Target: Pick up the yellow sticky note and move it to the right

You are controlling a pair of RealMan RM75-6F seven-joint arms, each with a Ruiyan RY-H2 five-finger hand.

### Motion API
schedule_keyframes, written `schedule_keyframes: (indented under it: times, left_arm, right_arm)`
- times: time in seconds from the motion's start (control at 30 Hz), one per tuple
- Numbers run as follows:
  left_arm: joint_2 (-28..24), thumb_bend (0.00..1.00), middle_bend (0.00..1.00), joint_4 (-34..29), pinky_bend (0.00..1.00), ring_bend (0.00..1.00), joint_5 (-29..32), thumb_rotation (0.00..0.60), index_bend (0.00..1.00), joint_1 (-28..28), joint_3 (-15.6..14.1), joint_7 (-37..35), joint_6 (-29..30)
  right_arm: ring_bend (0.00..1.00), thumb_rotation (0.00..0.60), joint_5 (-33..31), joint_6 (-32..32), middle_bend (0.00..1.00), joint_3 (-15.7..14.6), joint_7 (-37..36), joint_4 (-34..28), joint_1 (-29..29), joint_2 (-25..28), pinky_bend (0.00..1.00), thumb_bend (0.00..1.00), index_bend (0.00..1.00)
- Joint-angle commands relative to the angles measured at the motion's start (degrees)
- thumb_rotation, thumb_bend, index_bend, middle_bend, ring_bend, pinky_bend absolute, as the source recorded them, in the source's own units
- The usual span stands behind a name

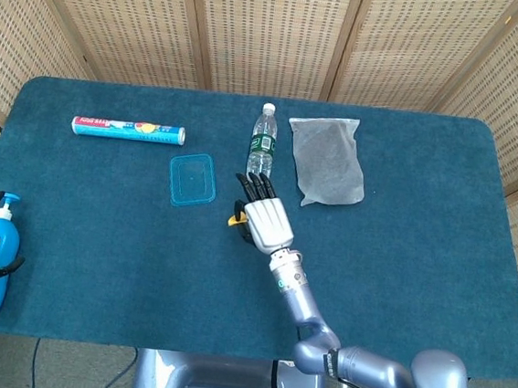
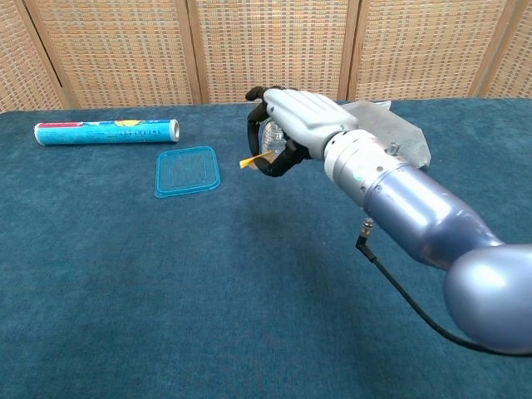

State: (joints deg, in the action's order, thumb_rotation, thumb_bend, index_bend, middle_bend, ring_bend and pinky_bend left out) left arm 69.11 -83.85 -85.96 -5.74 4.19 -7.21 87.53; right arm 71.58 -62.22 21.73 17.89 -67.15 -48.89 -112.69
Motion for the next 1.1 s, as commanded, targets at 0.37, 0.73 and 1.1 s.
schedule_keyframes:
  times: [0.37, 0.73, 1.1]
  left_arm:
    - [-0.1, 0.17, 0.00, -1.6, 0.04, 0.00, -3.3, 0.600, 0.00, 0.5, -0.9, 1.3, 2.8]
    - [-0.2, 0.17, 0.00, -3.8, 0.04, 0.00, -7.3, 0.600, 0.00, 1.3, -1.3, 3.2, 7.0]
    - [0.1, 0.17, 0.00, -2.9, 0.04, 0.00, -10.6, 0.600, 0.00, 2.6, -2.6, 3.2, 10.2]
  right_arm:
    - [0.00, 0.600, 2.2, -7.6, 0.14, -3.2, -9.7, -20.4, 12.7, 18.7, 0.00, 0.54, 0.62]
    - [0.00, 0.600, 15.5, -14.8, 0.15, -15.4, -35.4, -36.1, 27.1, 37.7, 0.00, 0.53, 0.63]
    - [0.00, 0.600, 25.3, -17.5, 0.15, -23.4, -47.5, -38.6, 30.9, 42.1, 0.00, 0.52, 0.64]
